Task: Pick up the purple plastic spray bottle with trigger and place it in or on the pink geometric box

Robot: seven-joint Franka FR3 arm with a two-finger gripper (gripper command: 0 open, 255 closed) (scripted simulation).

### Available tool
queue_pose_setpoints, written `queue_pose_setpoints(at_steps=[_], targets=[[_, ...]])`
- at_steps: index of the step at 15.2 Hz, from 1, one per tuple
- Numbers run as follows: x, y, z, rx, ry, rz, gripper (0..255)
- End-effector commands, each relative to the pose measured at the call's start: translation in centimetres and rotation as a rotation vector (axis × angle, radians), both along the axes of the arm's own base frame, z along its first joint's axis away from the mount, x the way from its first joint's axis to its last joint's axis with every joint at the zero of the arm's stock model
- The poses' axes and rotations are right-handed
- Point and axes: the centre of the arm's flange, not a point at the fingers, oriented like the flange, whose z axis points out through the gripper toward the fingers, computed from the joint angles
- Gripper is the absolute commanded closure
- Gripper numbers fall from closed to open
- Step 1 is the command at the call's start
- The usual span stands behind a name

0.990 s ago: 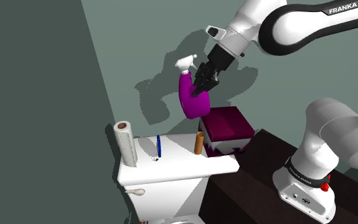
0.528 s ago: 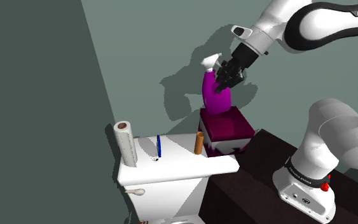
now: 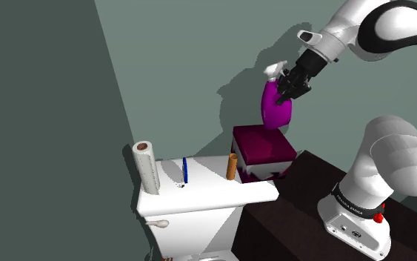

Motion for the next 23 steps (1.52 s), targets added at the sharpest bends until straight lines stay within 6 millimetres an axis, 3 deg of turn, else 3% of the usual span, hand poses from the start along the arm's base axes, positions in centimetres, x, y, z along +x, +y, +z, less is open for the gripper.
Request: queue_pose_setpoints(at_steps=[1, 11, 19, 20, 23], targets=[[-0.4, -0.6, -1.0, 0.0, 0.0, 0.001, 255], [-0.4, -0.6, -6.2, 0.0, 0.0, 0.001, 255], [-0.4, -0.6, -6.3, 0.0, 0.0, 0.001, 255], [-0.4, -0.6, -6.3, 0.0, 0.0, 0.001, 0], [-0.4, -0.5, -6.3, 0.0, 0.0, 0.001, 0]])
